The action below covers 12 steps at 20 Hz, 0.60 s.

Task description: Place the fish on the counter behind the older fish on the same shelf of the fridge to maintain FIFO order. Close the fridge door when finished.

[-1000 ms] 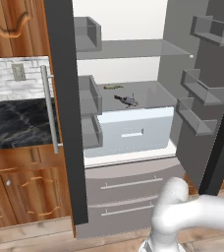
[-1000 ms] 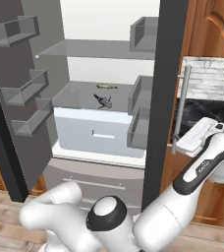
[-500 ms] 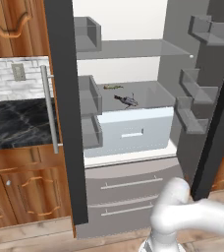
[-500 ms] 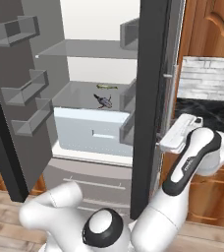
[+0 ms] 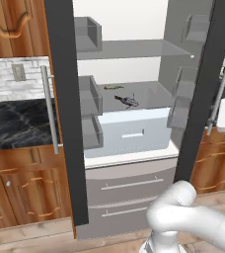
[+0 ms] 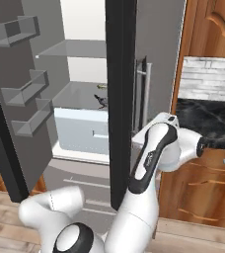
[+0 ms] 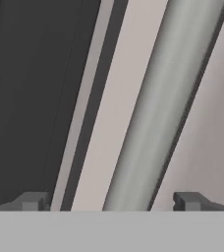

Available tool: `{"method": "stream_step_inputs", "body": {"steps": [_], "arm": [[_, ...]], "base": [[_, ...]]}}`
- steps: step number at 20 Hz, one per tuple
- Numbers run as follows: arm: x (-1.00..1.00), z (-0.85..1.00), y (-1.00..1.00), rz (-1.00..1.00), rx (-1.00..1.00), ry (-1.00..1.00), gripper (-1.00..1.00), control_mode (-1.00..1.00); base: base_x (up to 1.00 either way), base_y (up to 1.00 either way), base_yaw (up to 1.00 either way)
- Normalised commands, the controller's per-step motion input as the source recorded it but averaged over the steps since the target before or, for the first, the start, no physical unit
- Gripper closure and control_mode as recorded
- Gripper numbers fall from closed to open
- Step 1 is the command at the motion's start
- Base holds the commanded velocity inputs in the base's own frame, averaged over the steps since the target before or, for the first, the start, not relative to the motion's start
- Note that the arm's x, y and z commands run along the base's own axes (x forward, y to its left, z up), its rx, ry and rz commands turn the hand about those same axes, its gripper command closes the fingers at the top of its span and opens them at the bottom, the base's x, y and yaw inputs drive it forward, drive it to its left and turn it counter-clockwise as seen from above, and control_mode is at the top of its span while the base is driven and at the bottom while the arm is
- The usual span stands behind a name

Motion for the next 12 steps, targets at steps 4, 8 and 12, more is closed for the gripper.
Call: {"method": "stream_step_inputs", "body": {"steps": [4, 8, 12], "arm": [[0.51, 0.0, 1.0, -0.06, 0.0, 0.0, -1.0, -1.0], [0.4, 0.0, 0.89, 0.04, 0.0, 0.04, -1.0, -1.0], [0.54, 0.0, 0.21, 0.36, 0.04, 0.04, -1.0, -1.0]], "base": [[0.0, 0.0, 0.0], [0.0, 0.0, 0.0], [0.0, 0.0, 0.0]]}}
